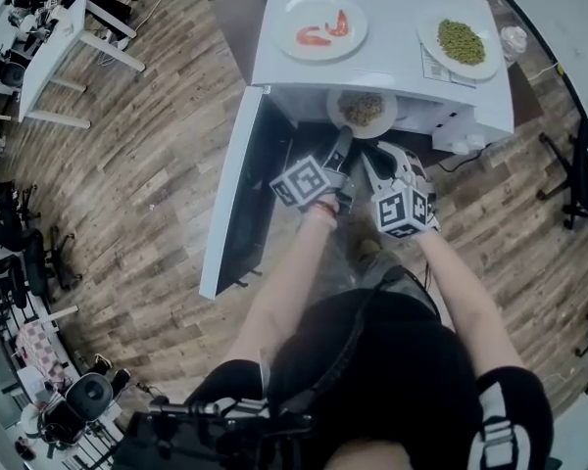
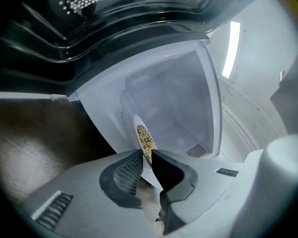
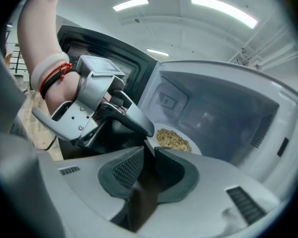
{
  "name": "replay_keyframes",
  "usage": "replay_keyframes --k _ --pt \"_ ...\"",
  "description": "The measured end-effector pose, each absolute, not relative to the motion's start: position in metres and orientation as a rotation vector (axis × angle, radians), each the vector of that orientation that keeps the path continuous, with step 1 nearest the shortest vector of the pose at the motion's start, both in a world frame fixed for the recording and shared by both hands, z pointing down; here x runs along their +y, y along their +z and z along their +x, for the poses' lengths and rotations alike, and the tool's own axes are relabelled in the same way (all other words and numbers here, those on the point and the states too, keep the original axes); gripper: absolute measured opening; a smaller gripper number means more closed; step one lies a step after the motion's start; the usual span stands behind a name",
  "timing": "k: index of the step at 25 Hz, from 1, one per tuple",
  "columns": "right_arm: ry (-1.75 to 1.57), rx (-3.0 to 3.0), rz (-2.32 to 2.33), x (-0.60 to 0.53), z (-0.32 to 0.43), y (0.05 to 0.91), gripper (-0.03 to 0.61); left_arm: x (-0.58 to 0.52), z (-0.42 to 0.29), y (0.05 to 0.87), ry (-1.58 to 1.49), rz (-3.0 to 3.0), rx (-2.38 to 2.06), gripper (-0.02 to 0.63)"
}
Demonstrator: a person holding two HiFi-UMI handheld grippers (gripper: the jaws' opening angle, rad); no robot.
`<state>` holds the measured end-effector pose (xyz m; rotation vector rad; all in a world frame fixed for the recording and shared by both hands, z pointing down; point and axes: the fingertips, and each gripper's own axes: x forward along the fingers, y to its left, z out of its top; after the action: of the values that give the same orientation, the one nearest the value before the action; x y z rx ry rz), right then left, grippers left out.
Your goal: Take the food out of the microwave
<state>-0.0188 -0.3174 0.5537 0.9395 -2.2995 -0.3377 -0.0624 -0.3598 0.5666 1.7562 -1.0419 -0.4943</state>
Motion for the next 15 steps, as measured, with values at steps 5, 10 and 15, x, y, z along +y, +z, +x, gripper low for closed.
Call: replay_keyframes --k 5,10,15 --pt "-0.049 -2.308 1.121 -0.317 -0.002 0.561 0.078 -0.36 -0.065 0.565 -0.511 1.758 -1.041 0.057" --pt "0.048 -2.284 1.237 -0.315 0.001 0.552 0.078 -0.355 -0.066 0.563 -0.522 1.743 -1.031 0.058" --pt "0.334 -2.304 1.369 -0.311 0.007 0.559 0.08 -0.347 -0.068 0.563 -0.544 1.729 -1.032 0.057"
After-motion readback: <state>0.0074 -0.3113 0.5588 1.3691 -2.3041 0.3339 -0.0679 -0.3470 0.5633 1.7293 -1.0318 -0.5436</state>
